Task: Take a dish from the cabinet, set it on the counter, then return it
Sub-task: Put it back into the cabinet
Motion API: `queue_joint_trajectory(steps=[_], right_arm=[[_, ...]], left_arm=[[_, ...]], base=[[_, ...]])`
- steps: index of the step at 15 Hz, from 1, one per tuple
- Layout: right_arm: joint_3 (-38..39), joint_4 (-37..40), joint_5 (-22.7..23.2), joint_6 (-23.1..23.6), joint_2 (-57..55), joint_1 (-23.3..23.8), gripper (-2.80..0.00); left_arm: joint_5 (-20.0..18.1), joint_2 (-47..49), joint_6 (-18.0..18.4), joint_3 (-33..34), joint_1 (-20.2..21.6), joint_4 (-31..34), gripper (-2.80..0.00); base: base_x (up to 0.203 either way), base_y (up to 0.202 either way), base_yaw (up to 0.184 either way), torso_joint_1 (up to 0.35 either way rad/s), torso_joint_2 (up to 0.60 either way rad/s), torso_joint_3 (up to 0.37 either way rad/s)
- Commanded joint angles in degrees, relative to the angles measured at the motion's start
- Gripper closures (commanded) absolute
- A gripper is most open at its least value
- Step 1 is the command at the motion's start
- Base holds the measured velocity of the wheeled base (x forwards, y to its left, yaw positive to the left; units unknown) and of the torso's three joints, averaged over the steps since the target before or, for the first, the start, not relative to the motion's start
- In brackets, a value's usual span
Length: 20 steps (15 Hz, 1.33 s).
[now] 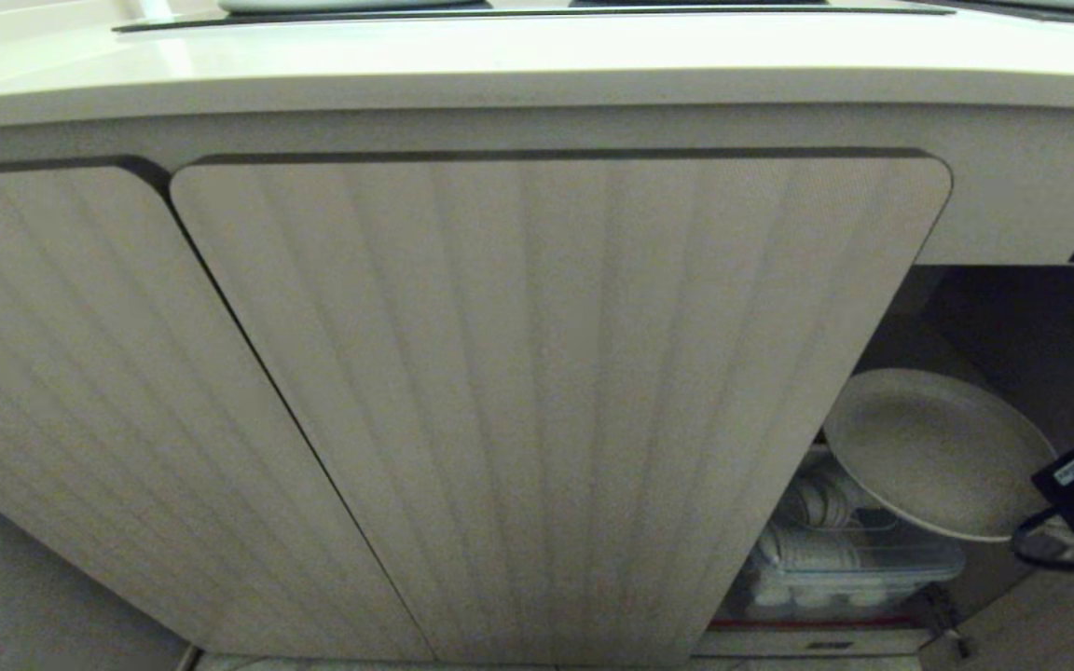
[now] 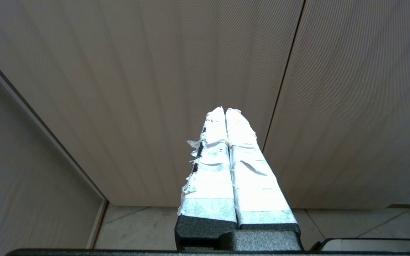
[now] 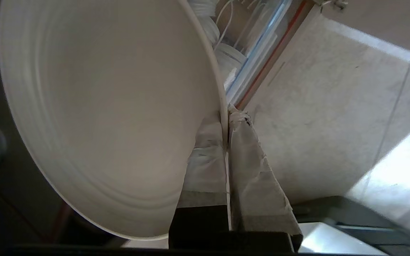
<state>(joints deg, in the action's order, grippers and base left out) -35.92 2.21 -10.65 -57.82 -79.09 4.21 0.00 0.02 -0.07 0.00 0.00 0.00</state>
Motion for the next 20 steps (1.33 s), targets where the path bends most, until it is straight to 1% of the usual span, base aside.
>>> queue_joint_trajectory(steps=[1, 4, 10, 13, 16, 20], right_arm=[[-1.05, -0.01, -0.07, -1.25, -2.22, 0.01, 0.0], [-1.04, -2.02, -0.07, -3.44, -3.27, 0.37, 0.0], [-1.25, -5.6, -0.07, -5.07, -6.14, 1.93, 0.0], [-1.37, -7.59, -0.07, -6.81, -7.51, 1.95, 0.0], [-1.43, -8.5, 0.2, -6.95, -8.67, 1.95, 0.0], [-2.18, -12.08, 0.2, -6.95, -11.25, 2.57, 0.0]], left_arm=[[0.0, -0.02, -0.01, 0.0, 0.0, 0.0, 0.0], [0.0, -0.02, -0.01, 0.0, 0.0, 0.0, 0.0], [0.0, -0.02, -0.01, 0.0, 0.0, 0.0, 0.0], [0.0, -0.02, -0.01, 0.0, 0.0, 0.0, 0.0], [0.0, -0.02, -0.01, 0.0, 0.0, 0.0, 0.0], [0.0, -0.02, -0.01, 0.0, 0.0, 0.0, 0.0]], base=[[0.0, 0.0, 0.0, 0.0, 0.0, 0.0], [0.0, 0.0, 0.0, 0.0, 0.0, 0.0], [0.0, 0.0, 0.0, 0.0, 0.0, 0.0], [0.0, 0.0, 0.0, 0.0, 0.0, 0.0], [0.0, 0.0, 0.0, 0.0, 0.0, 0.0], [0.0, 0.0, 0.0, 0.0, 0.0, 0.0]])
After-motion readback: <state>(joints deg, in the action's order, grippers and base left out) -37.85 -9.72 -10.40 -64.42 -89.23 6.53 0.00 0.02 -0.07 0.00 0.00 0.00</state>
